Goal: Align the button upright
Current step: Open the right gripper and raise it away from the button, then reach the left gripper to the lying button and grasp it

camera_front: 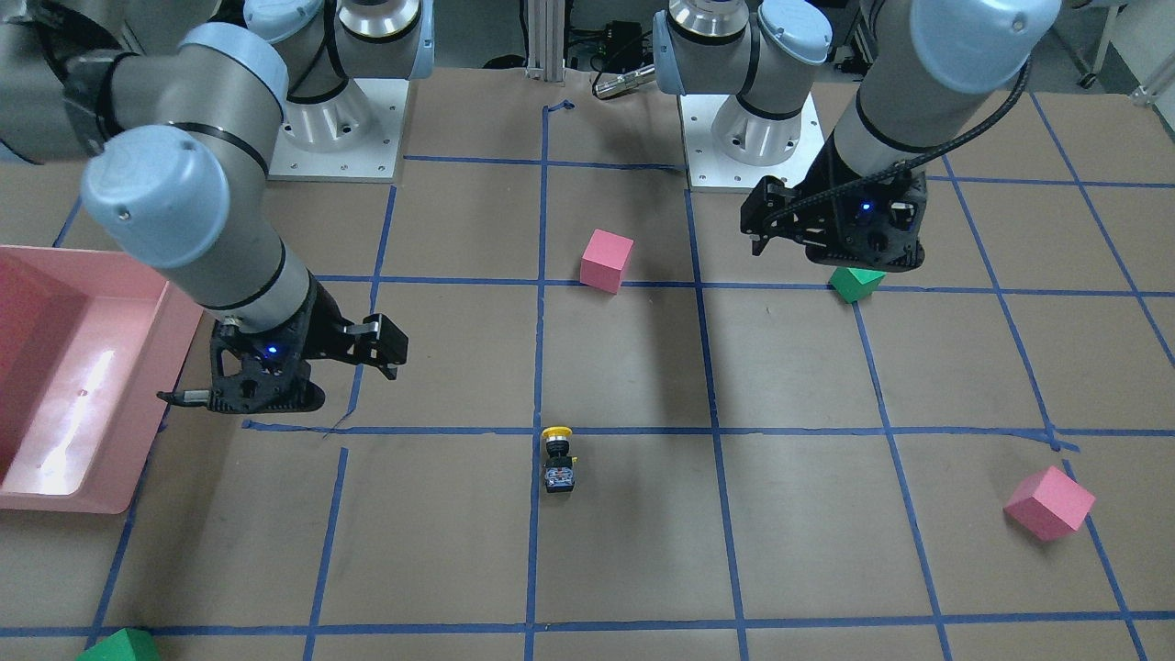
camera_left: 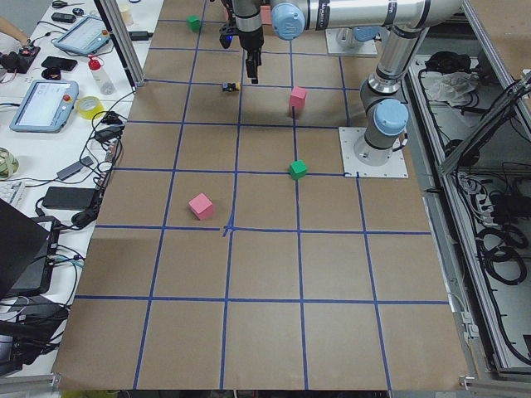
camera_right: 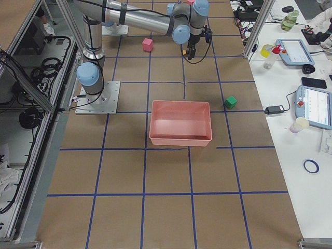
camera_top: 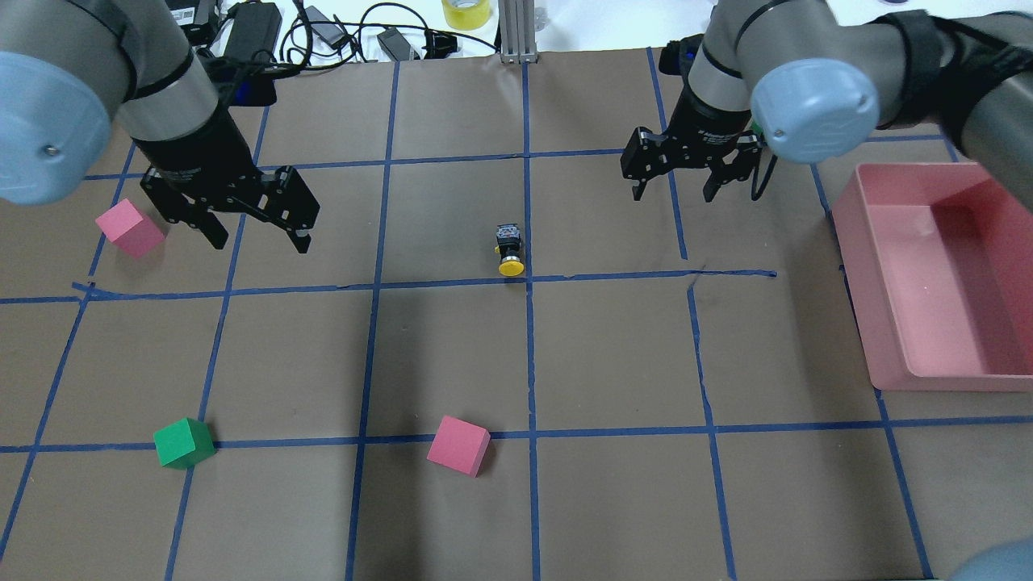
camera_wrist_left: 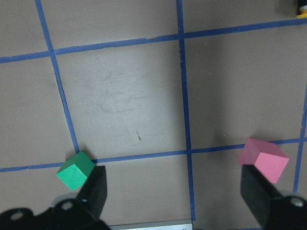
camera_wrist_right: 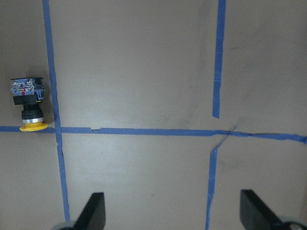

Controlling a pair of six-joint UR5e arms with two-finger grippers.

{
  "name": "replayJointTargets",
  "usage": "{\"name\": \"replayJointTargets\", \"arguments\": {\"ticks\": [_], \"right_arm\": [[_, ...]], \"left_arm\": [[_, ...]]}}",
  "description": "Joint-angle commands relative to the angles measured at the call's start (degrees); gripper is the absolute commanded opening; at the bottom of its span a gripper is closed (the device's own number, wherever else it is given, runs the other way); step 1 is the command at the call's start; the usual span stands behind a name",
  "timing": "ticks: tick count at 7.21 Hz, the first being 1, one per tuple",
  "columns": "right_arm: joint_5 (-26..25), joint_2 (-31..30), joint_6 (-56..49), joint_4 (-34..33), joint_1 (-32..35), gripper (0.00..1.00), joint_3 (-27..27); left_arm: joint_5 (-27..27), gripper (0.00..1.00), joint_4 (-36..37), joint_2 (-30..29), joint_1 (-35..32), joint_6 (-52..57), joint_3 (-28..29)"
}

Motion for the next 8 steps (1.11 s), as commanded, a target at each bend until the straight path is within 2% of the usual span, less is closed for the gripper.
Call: {"name": "replayJointTargets", "arguments": {"ticks": [1,3,4,5,6,8], "right_arm": [[-1.54,-9.49,-2.86,8.36,-0.86,1.0,-0.84],[-1.99,-11.03,-1.98,15.81,-0.94,1.0,-0.58],[-3.21,-11.37,-2.59,16.11,-1.12,1.0,-0.58],[-3.31,-11.46,-2.77,16.12,-1.03,1.0,-0.58],[-7.75,-11.47,-2.86,16.29,-1.12,1.0,-0.58],[-9.2,-11.47,-2.95,16.47,-1.03,1.0,-0.58]], "left_arm": [[-3.48,1.0,18.73,-2.12,-5.2,-9.56,-7.61],[-2.71,0.96,37.4,-4.58,-10.3,-15.04,-14.91],[-2.53,0.95,45.41,-6.33,-11.98,-19.93,-17.46],[-2.53,0.94,52.53,-8.7,-13.47,-24.94,-19.14],[-2.01,0.94,58.7,-11.42,-14.53,-25.86,-19.42],[3.85,0.94,68.91,-16.44,-19.7,-29.98,-19.42]]}}
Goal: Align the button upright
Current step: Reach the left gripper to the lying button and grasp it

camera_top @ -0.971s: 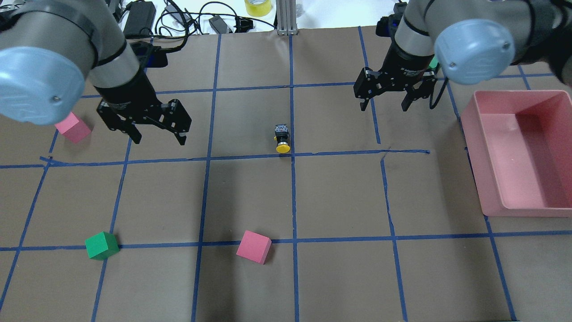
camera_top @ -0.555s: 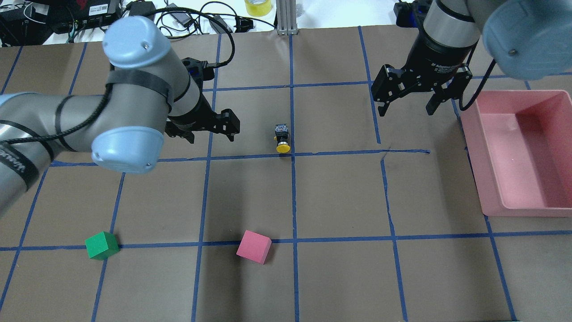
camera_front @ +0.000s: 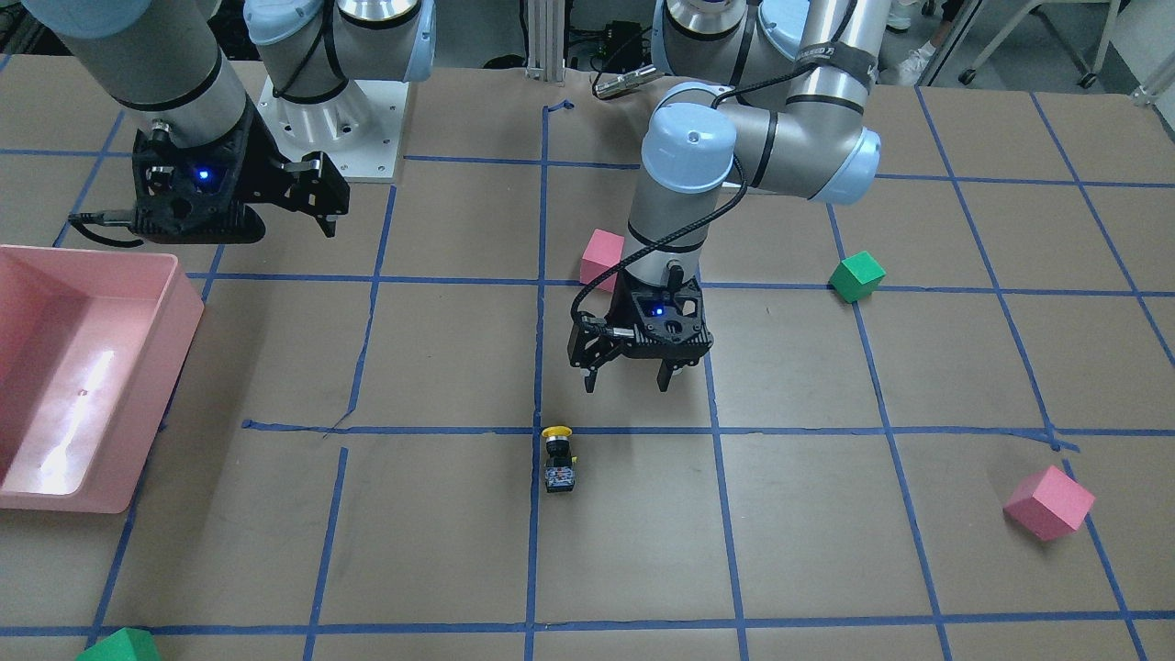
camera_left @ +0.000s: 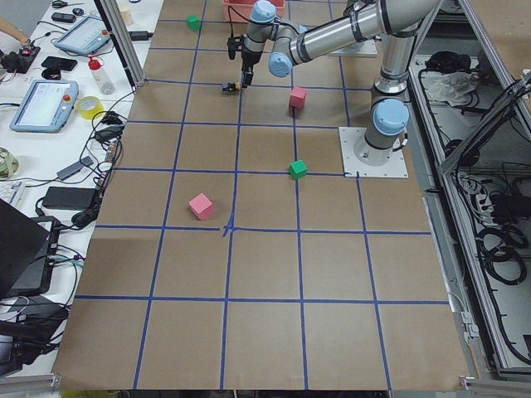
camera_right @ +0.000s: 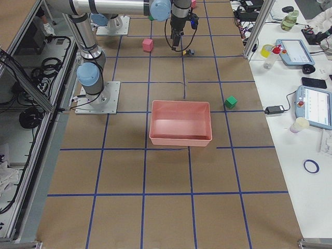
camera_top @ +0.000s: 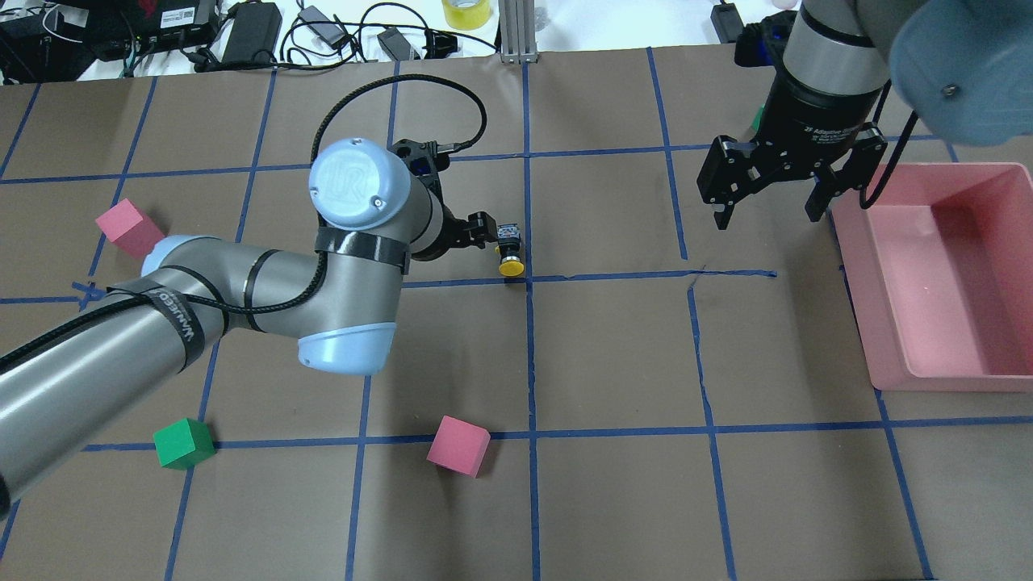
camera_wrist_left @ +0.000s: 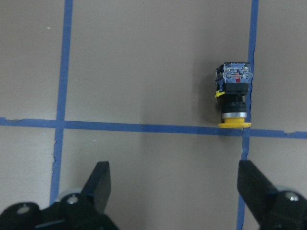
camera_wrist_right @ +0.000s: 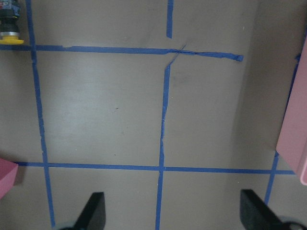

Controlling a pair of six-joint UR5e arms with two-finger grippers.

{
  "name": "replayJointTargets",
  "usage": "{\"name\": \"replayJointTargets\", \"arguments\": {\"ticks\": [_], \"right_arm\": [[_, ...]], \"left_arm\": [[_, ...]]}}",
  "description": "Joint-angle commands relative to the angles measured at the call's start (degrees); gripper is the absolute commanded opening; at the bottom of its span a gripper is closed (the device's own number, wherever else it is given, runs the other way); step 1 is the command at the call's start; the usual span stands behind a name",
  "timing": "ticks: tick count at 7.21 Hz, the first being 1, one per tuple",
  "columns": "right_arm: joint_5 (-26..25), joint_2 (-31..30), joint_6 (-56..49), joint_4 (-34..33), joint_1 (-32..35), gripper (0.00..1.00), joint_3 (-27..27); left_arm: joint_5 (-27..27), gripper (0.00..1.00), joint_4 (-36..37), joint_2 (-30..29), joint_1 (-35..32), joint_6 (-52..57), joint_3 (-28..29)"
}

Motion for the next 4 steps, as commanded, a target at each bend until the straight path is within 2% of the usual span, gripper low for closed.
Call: {"name": "replayJointTargets", "arguments": {"ticks": [1,4], "right_arm": [[-1.81,0.15,-0.09,0.02,-0.03,1.0,0.0],[-1.2,0.32,-0.09,-0.68,0.06,1.0,0.0]], "left_arm": [[5.65,0.94,9.97,-4.77,-5.07,-2.66,-0.5],[9.0,0.94,27.26,-11.61,-8.86,-6.88,-3.13]]}}
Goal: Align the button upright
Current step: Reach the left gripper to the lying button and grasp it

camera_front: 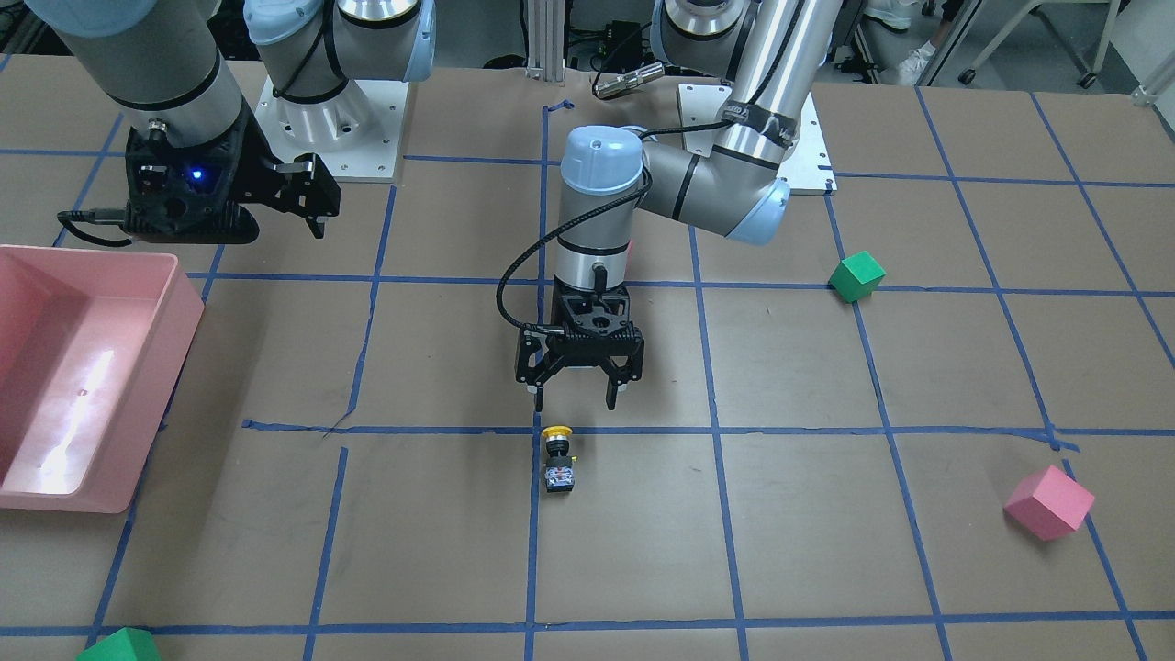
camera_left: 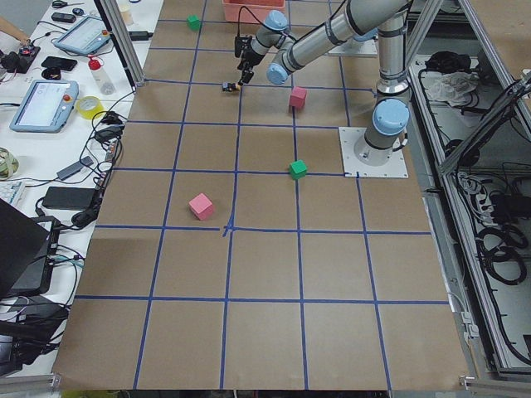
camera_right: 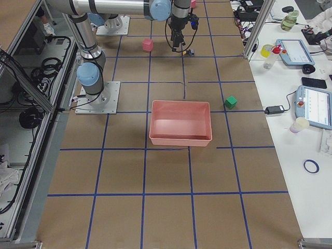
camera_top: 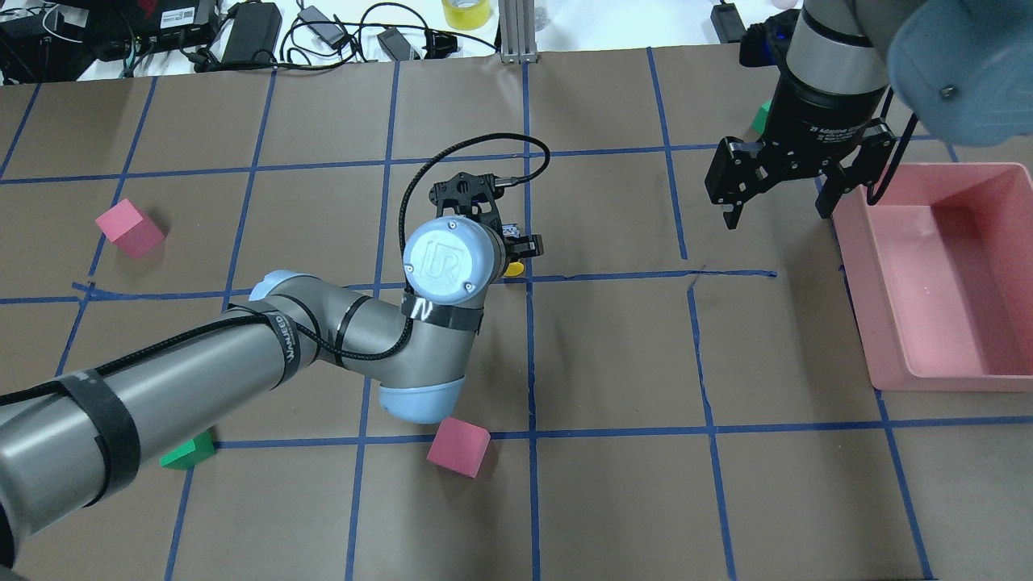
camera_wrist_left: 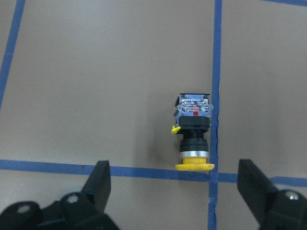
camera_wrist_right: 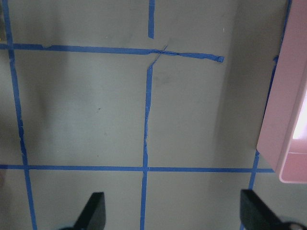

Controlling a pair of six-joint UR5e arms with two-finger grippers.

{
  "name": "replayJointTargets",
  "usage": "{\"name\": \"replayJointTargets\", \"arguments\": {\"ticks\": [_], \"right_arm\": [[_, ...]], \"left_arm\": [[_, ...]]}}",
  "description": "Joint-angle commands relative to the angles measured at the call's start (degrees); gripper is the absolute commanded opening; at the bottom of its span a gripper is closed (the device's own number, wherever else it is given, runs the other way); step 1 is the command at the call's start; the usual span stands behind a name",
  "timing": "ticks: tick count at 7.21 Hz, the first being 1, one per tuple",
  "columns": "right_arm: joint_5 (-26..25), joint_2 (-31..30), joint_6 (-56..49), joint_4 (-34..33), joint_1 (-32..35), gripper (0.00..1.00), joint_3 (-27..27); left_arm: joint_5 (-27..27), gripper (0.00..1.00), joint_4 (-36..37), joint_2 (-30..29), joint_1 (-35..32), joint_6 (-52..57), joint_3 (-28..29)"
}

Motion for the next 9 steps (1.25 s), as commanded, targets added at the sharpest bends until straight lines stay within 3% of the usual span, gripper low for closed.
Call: {"name": "replayJointTargets", "arguments": {"ticks": [1,2,7,8,9], "right_arm": [[0.29,0.17,0.0,-0.09,0.06,1.0,0.0],[0.55,0.17,-0.09,-0.09,0.06,1.0,0.09],[0.64,0.09,0.08,-1.94,0.15,1.0,0.35],[0.65,0.17,-0.44,-2.11,0.24,1.0,0.35],[0.65,0.26,-2.01,-2.11,0.24,1.0,0.44]], "left_arm": [[2.8,0.93,8.63,-5.31,-2.52,-0.89,-0.75],[4.55,0.89,11.0,-7.42,-2.89,-0.89,-0.66],[4.57,0.9,16.03,-11.57,-2.89,1.65,-0.13],[4.66,0.86,16.03,-11.57,-2.8,2.79,-0.13],[4.66,0.64,16.03,-11.57,-2.8,2.98,-0.13]]}}
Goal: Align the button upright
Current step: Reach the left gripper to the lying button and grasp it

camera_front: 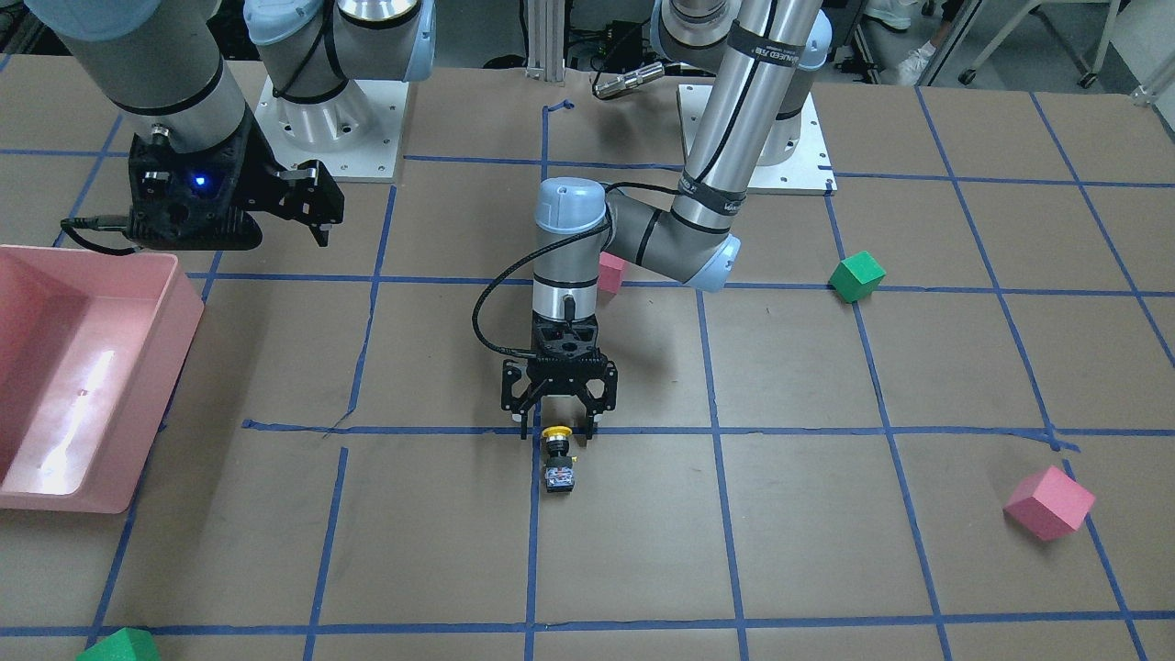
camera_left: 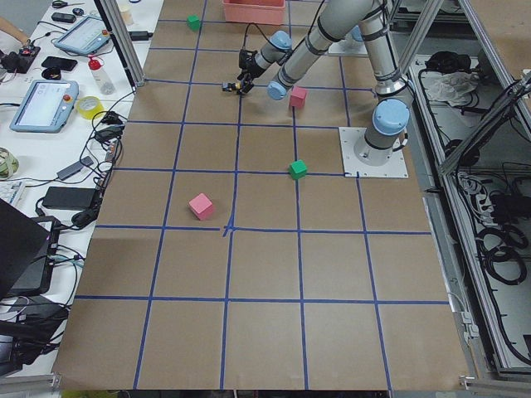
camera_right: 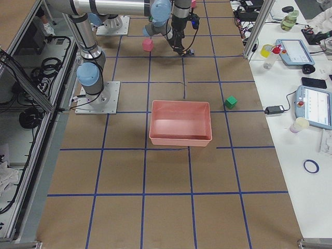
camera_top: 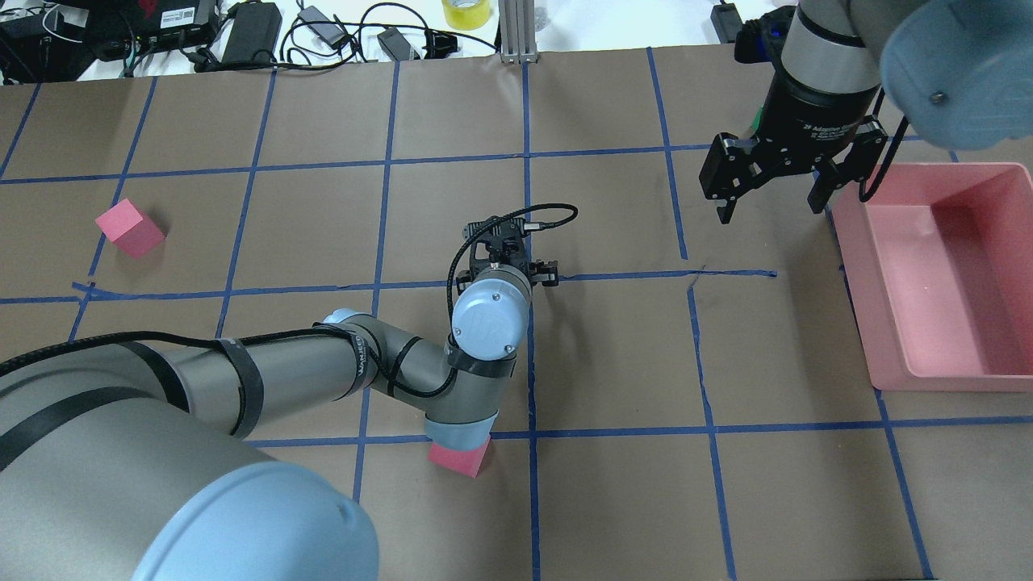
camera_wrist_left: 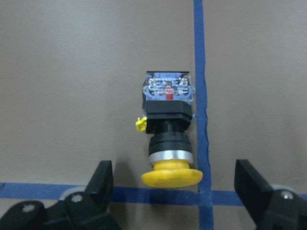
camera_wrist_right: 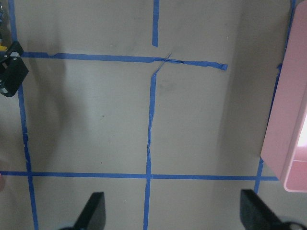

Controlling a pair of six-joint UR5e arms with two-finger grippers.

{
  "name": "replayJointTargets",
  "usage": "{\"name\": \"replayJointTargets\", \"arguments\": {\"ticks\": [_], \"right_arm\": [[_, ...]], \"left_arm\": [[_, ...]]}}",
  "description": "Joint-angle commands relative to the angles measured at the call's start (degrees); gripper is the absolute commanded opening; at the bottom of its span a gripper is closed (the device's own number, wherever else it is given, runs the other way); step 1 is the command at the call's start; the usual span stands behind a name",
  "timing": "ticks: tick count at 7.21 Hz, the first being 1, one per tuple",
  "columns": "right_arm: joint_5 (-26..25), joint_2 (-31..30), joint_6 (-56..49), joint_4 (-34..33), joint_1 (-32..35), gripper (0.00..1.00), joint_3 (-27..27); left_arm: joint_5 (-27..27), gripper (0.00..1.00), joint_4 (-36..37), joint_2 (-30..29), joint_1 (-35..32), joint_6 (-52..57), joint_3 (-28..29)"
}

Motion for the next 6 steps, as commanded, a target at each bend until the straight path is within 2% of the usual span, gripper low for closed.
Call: {"name": "replayJointTargets", "arguments": {"ticks": [1,3,6], "right_arm": [[0.01,0.16,-1.98,-0.22,0.04,1.0,0.17],[0.01,0.16,-4.18,-0.22,0.04,1.0,0.18],[-0.34,0.16,-4.7,-0.22,0.05,1.0,0.26]], "left_arm": [[0.03,0.41,0.03,-0.06,0.03,0.65,0.01],[0.03,0.0,0.03,0.02,0.03,0.82,0.09],[-0.5,0.0,-3.11,2.3,0.2,1.27,3.59]]}}
